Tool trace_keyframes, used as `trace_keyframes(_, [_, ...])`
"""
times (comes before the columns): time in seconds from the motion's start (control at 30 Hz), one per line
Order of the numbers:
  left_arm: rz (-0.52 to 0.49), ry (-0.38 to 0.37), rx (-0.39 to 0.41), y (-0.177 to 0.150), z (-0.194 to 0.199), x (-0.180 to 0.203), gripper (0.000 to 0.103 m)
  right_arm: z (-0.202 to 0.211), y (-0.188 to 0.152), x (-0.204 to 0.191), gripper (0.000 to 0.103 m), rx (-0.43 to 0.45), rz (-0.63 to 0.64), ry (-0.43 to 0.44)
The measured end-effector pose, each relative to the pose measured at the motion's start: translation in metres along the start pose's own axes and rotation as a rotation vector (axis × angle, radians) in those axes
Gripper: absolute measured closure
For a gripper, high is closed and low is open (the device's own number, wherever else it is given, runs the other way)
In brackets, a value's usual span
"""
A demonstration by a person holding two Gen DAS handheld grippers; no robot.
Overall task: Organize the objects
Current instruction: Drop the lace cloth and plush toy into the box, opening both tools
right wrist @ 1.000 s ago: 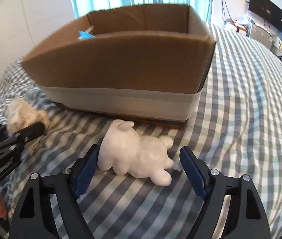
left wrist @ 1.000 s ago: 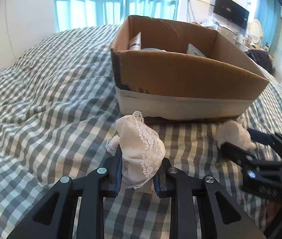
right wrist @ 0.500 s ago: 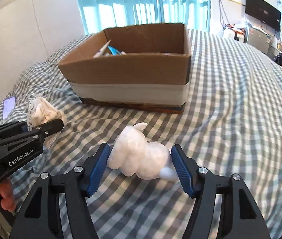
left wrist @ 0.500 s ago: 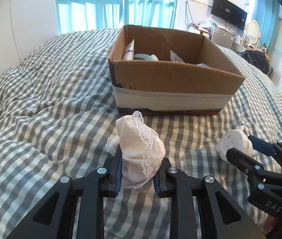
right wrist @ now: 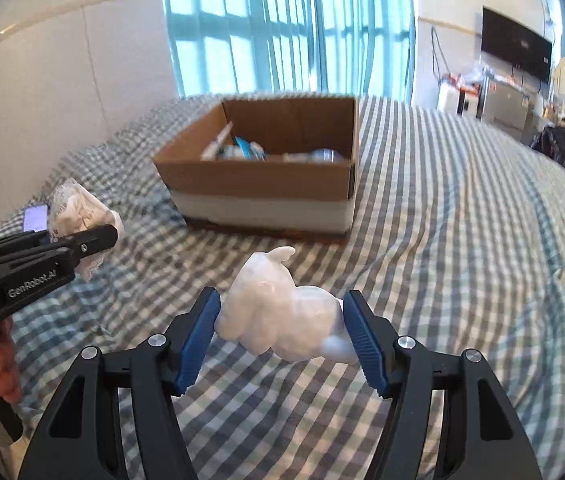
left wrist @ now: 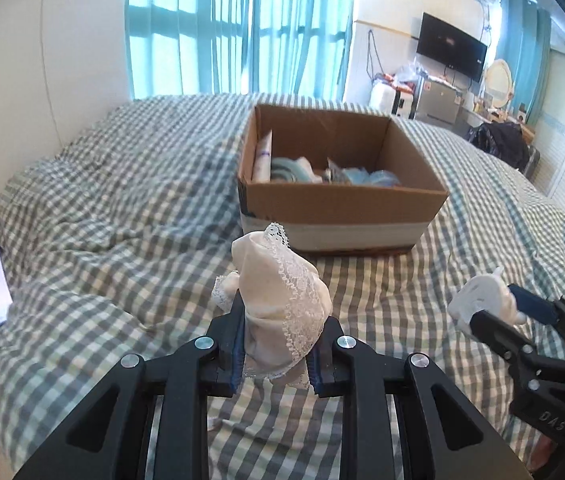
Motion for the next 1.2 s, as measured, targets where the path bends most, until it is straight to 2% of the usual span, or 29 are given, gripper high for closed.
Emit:
trace_keyframes(0.27, [-0.022, -0.004, 0.018, 0.014, 0.012, 0.005, 0.078, 0.039, 0.037, -0.01, 0.039, 0.088, 0.028, 0.011])
trace_keyframes(0.53, [-0.03, -0.082, 0.036, 0.061, 0.003, 0.022, 0.078, 0.048, 0.102, -0.014, 0.039, 0.171, 0.13, -0.022])
trace_keyframes(0.77, [-0.056, -0.087, 0.069, 0.131, -0.025, 0.023, 0.078, 0.018, 0.169, -0.016, 0.039, 0.211, 0.154, 0.001])
trace_keyframes(0.93, [-0.049, -0.077, 0.079, 0.172, -0.057, 0.02, 0.078, -0.019, 0.21, -0.009, 0.039, 0.222, 0.144, 0.027])
trace_keyframes(1.07, [-0.046, -0.076, 0.046, 0.187, -0.098, 0.019, 0.078, -0.057, 0.234, 0.0, 0.039, 0.216, 0.146, 0.021])
trace_keyframes(1.2, [-0.062, -0.073, 0.012, 0.186, -0.134, 0.021, 0.078, -0.094, 0.247, 0.013, 0.039, 0.198, 0.136, 0.021])
Point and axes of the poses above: each gripper's, at about its wrist camera, not at the fingertips, and z roughly against the way its jaws point, x to its right, y to its top, the point moved 10 cm from there along -z, roughly the way its jaws point, and after that the axes turned 2 degrees about -x, right-handed, at the moved point
